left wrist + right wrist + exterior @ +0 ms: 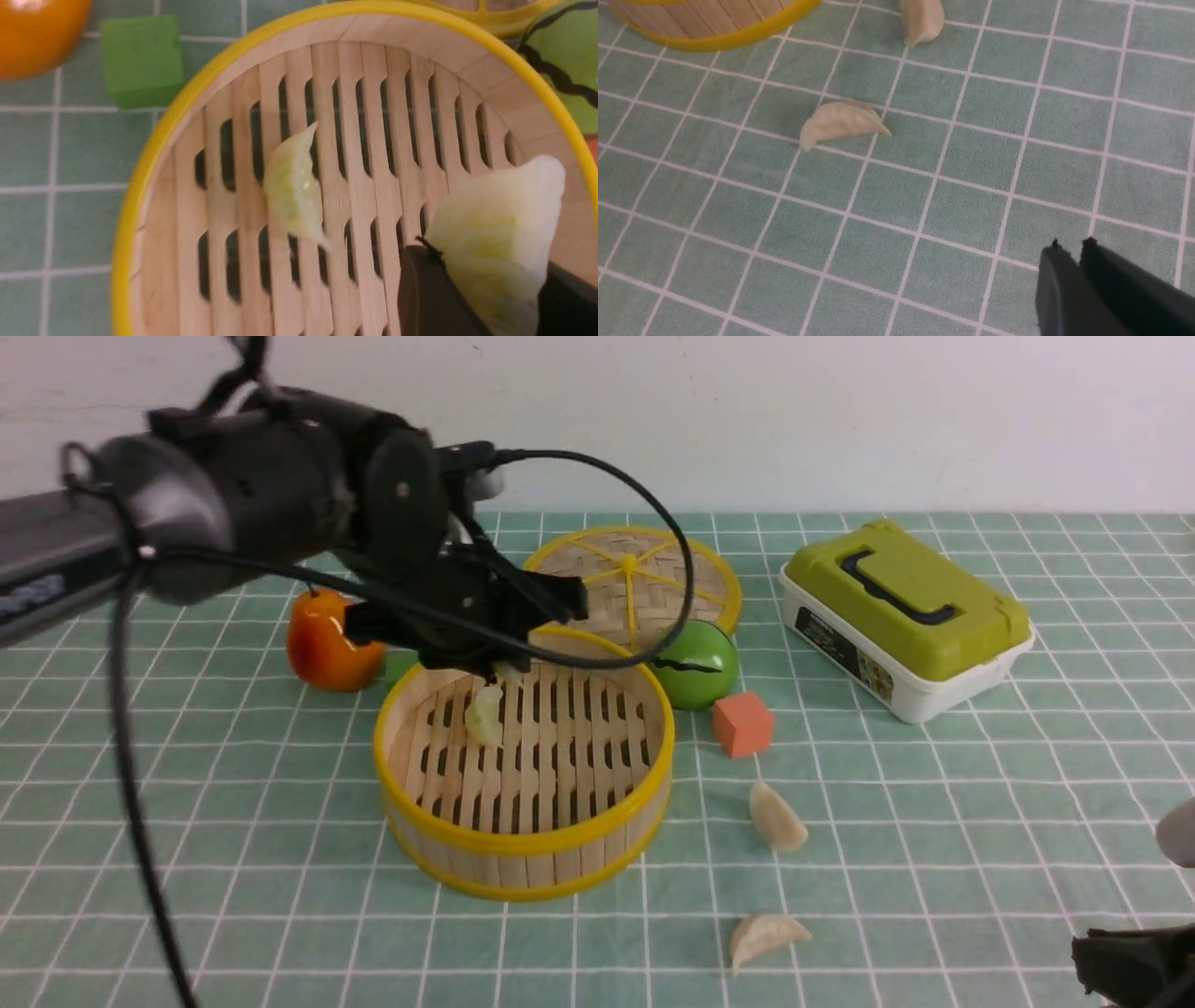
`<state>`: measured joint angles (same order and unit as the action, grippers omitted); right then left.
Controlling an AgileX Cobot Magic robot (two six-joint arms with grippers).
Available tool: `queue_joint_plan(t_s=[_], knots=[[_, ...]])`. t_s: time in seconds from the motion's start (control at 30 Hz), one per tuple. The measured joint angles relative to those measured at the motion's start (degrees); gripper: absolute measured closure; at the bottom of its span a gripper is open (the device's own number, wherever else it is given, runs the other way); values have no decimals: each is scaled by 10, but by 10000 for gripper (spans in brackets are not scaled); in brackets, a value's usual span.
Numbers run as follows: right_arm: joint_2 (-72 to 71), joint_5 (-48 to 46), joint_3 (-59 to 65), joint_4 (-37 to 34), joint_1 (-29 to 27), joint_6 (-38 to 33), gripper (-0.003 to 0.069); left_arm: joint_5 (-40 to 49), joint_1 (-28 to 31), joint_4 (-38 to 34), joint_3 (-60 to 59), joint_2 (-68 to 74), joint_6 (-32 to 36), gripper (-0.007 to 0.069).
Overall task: Put the dumplings into the steamer on the table with the blue tablecloth.
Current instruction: 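Place the dumpling into the bamboo steamer basket with the left gripper, then reach for and grasp a dumpling lying on the table beside the steamer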
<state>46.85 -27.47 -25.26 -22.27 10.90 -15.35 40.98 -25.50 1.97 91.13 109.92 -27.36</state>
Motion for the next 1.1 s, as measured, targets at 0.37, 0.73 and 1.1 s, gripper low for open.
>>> queue_joint_plan(t_s=[0.37, 0.73, 1.1], knots=[[0, 0, 0, 0, 0, -1, 587, 90, 0, -26, 162, 170, -4, 365], [61, -91, -76, -12, 0, -1, 487, 175, 0, -41, 168, 96, 63, 226], [325, -71, -249, -27, 89, -56, 249, 296, 0, -41, 87, -222, 168, 559]])
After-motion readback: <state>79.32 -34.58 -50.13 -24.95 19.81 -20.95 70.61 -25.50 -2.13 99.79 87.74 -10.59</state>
